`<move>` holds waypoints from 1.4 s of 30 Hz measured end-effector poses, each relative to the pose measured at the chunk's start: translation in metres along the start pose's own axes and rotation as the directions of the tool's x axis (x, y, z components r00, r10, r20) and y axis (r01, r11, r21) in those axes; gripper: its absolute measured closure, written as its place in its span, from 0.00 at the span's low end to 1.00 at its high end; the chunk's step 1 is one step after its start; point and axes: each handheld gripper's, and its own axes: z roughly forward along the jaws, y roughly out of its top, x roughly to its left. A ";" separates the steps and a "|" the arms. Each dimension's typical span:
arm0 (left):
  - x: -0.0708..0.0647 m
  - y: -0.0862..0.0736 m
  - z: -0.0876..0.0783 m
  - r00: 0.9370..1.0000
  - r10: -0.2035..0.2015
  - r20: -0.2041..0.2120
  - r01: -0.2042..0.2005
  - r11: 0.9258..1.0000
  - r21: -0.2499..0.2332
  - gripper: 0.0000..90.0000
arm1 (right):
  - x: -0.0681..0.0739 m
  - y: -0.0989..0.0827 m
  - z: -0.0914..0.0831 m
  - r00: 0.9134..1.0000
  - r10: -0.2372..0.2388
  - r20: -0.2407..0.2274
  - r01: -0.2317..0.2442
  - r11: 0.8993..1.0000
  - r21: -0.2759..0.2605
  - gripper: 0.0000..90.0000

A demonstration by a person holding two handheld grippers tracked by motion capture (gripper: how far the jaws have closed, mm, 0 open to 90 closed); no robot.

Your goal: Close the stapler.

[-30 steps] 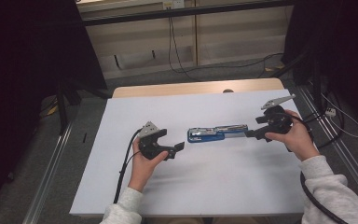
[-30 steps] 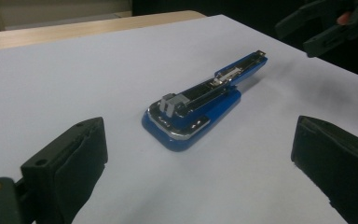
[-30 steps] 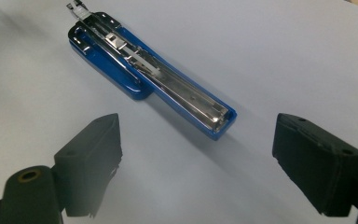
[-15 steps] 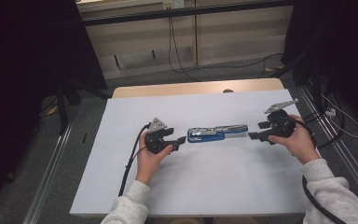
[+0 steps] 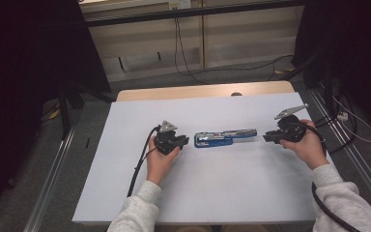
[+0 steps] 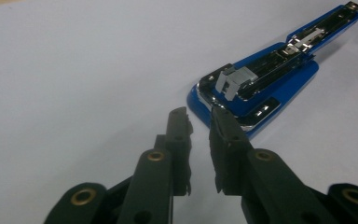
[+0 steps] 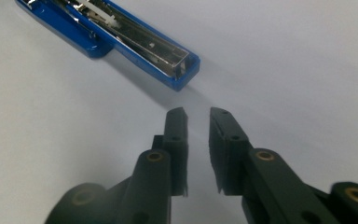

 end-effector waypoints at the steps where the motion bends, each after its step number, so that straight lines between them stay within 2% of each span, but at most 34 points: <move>1: 0.000 0.000 0.002 1.000 -0.009 0.009 0.009 1.000 0.008 0.95 | -0.001 0.000 0.001 1.000 0.000 -0.006 0.000 1.000 0.000 0.92; 3: -0.001 -0.001 0.005 1.000 0.007 -0.003 -0.007 1.000 0.024 0.98 | -0.002 -0.001 0.003 1.000 0.018 -0.003 -0.018 1.000 -0.011 0.97; 5: -0.001 -0.001 0.008 1.000 0.002 0.012 -0.003 1.000 0.029 0.99 | -0.003 0.000 0.006 1.000 0.028 -0.002 -0.028 1.000 -0.009 1.00; 6: -0.002 0.000 0.009 1.000 0.013 0.000 -0.014 0.999 0.034 0.99 | -0.002 0.000 0.007 1.000 0.029 0.002 -0.029 1.000 -0.010 1.00; 7: -0.003 0.000 0.010 1.000 0.013 0.002 -0.013 0.999 0.043 1.00 | -0.002 0.001 0.009 1.000 0.027 -0.001 -0.027 1.000 -0.008 1.00; 8: -0.004 0.000 0.011 1.000 -0.004 -0.002 0.004 0.999 0.041 1.00 | -0.001 0.001 0.011 1.000 0.030 0.002 -0.030 1.000 -0.001 1.00; 10: -0.006 0.002 0.012 1.000 0.010 0.006 -0.010 0.998 0.062 1.00 | 0.000 0.002 0.015 1.000 0.022 0.008 -0.022 1.000 0.015 1.00; 12: -0.007 0.003 0.015 1.000 0.009 0.007 -0.010 0.998 0.054 1.00 | 0.001 0.002 0.018 1.000 0.026 0.014 -0.027 0.999 0.032 1.00; 13: -0.008 0.004 0.016 1.000 0.013 0.004 -0.013 0.998 0.065 1.00 | 0.002 0.003 0.019 1.000 0.013 0.021 -0.013 0.999 0.036 1.00; 15: -0.009 0.004 0.018 1.000 0.002 0.009 -0.002 0.998 0.065 1.00 | 0.002 0.003 0.021 1.000 0.014 0.024 -0.015 0.999 0.040 1.00; 18: -0.009 0.004 0.021 1.000 0.005 0.010 -0.006 0.997 0.075 1.00 | 0.002 0.003 0.024 1.000 0.013 0.017 -0.013 0.999 0.040 1.00; 21: -0.010 0.004 0.023 1.000 0.005 0.009 -0.005 0.997 0.082 1.00 | 0.002 0.003 0.030 1.000 -0.002 0.026 0.000 0.998 0.061 1.00; 26: -0.009 0.004 0.025 1.000 0.007 0.010 -0.008 0.996 0.091 1.00 | 0.002 0.003 0.033 0.999 -0.004 0.034 0.002 0.999 0.049 1.00; 27: -0.010 0.004 0.027 1.000 -0.004 0.015 0.003 0.996 0.092 1.00 | 0.002 0.003 0.034 0.999 -0.001 0.035 -0.001 0.999 0.044 1.00; 31: -0.010 0.004 0.028 1.000 0.005 0.004 -0.006 0.995 0.095 1.00 | 0.004 0.004 0.035 0.999 -0.010 0.048 0.008 0.999 0.032 1.00; 37: -0.010 0.004 0.028 1.000 0.001 0.008 -0.002 0.996 0.092 1.00 | 0.005 0.006 0.038 0.999 -0.022 0.041 0.021 0.999 0.030 1.00; 42: -0.009 0.004 0.029 1.000 0.003 0.007 -0.004 0.996 0.094 1.00 | 0.004 0.005 0.038 0.999 -0.012 0.040 0.011 1.000 0.020 1.00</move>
